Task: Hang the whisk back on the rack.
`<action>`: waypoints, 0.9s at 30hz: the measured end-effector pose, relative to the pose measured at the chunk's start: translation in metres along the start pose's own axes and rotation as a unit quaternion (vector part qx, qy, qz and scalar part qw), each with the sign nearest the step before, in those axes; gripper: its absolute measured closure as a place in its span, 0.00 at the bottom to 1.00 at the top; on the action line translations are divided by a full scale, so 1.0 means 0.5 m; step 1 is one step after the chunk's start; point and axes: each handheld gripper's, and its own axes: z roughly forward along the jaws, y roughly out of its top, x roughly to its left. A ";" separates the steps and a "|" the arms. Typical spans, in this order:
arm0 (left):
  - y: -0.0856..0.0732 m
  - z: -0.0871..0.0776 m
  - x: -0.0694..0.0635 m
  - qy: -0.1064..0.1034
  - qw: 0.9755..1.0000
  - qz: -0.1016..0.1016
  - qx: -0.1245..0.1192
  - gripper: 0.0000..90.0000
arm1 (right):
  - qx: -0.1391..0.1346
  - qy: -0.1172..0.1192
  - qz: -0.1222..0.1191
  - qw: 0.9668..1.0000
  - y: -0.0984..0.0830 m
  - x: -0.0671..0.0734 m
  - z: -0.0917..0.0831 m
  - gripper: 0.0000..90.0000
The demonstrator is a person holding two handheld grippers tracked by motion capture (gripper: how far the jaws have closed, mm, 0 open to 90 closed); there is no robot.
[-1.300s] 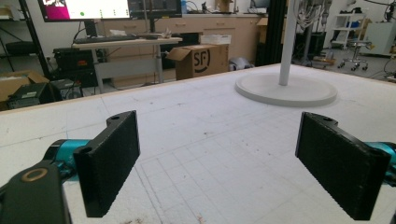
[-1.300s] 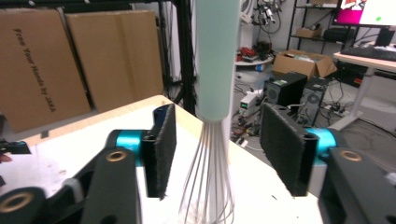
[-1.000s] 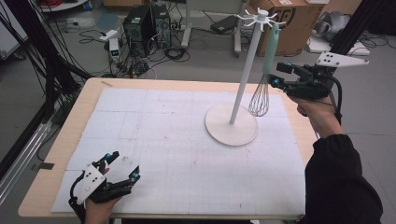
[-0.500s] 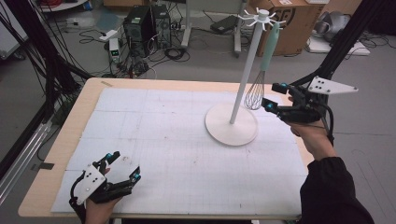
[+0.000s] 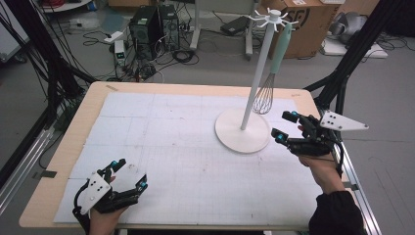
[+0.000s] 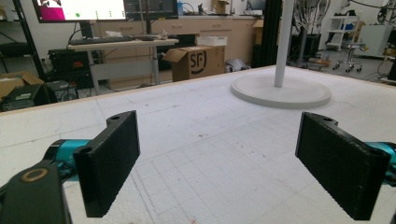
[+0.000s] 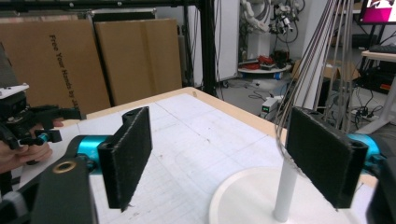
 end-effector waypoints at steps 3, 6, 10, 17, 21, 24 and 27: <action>0.000 0.001 -0.001 0.000 1.000 -0.002 0.000 0.16 | -0.003 -0.007 0.000 1.000 -0.021 0.012 -0.011 0.21; 0.000 0.001 -0.001 0.000 1.000 0.000 0.001 0.16 | -0.008 -0.011 -0.001 1.000 -0.040 0.024 -0.020 0.21; -0.001 0.002 -0.001 0.001 1.000 0.001 0.002 0.16 | -0.011 -0.013 -0.002 1.000 -0.059 0.037 -0.031 0.21; -0.002 0.005 -0.002 0.001 1.000 -0.001 0.002 0.16 | -0.011 -0.015 -0.003 1.000 -0.078 0.054 -0.045 0.21; -0.001 0.005 -0.002 -0.001 1.000 0.001 0.002 0.16 | -0.017 -0.019 -0.005 1.000 -0.091 0.068 -0.056 0.21; -0.001 0.005 -0.003 -0.001 1.000 0.002 0.002 0.16 | -0.023 -0.024 -0.011 0.999 -0.105 0.076 -0.063 0.21; -0.001 0.003 -0.004 0.000 1.000 0.002 0.001 0.16 | -0.030 -0.026 -0.015 0.999 -0.118 0.086 -0.069 0.21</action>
